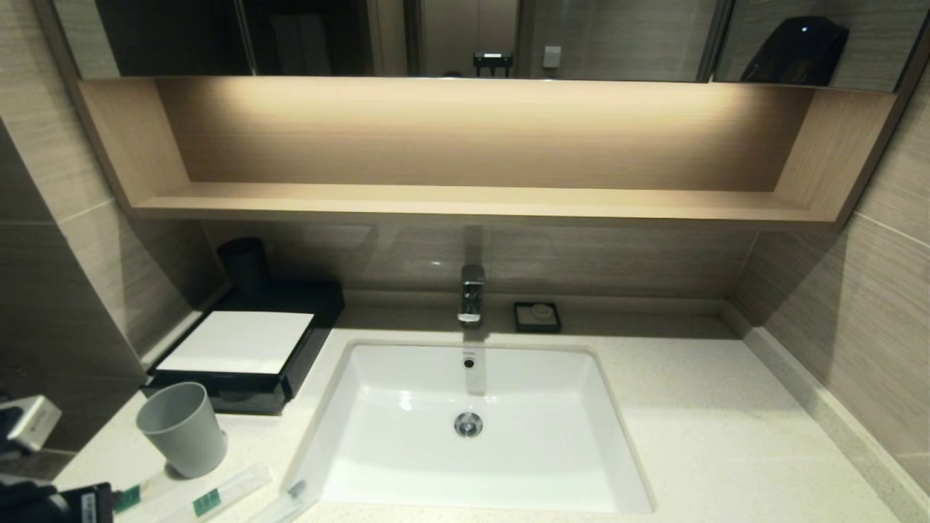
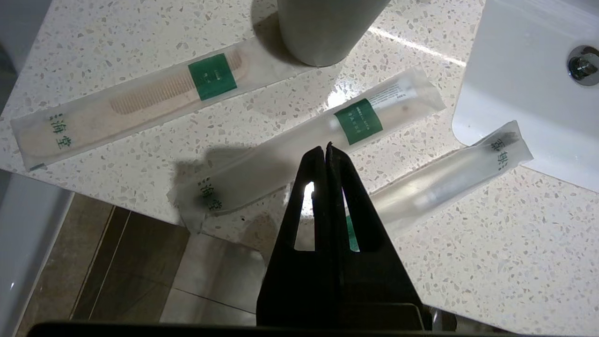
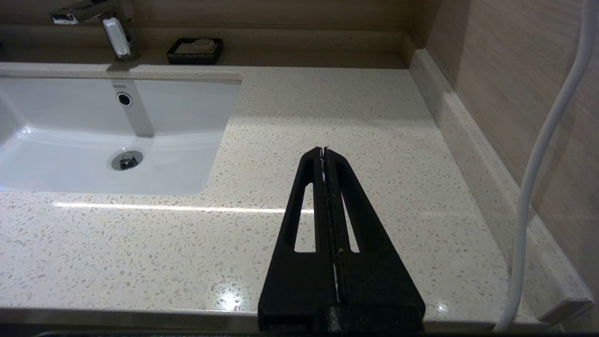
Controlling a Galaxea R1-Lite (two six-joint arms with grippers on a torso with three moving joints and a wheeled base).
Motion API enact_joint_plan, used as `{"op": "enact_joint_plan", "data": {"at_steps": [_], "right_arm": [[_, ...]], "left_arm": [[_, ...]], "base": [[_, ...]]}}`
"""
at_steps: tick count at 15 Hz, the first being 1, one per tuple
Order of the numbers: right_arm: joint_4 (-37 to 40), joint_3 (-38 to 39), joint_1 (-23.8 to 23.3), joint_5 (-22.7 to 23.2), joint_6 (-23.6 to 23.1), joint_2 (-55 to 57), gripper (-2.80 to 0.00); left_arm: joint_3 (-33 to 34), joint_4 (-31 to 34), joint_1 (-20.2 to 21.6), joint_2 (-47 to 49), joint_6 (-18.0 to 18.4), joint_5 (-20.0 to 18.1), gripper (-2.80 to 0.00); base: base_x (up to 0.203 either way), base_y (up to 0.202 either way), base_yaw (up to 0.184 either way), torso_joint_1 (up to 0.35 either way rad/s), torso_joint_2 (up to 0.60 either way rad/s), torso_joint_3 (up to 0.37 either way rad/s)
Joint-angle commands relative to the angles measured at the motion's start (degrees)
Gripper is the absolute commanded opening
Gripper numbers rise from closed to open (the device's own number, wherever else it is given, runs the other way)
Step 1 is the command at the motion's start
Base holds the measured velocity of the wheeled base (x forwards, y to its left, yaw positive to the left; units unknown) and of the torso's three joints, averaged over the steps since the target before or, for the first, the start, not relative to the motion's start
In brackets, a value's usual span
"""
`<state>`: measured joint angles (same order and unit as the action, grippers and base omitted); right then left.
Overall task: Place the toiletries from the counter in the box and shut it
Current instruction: Pick up the cup
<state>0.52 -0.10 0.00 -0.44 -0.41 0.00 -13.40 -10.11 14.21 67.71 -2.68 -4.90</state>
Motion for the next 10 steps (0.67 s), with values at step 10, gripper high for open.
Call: {"op": "enact_joint_plan", "data": {"at_steps": [10], "right_arm": [[0.01, 0.01, 0.00, 0.00, -0.02, 0.00, -2.80]], "left_arm": [[11.25, -26.10, 0.11, 16.83, 0.49, 0.24, -2.80]], "base": [[0.000, 0.000, 0.000, 0.000, 0.00, 0.000]]}}
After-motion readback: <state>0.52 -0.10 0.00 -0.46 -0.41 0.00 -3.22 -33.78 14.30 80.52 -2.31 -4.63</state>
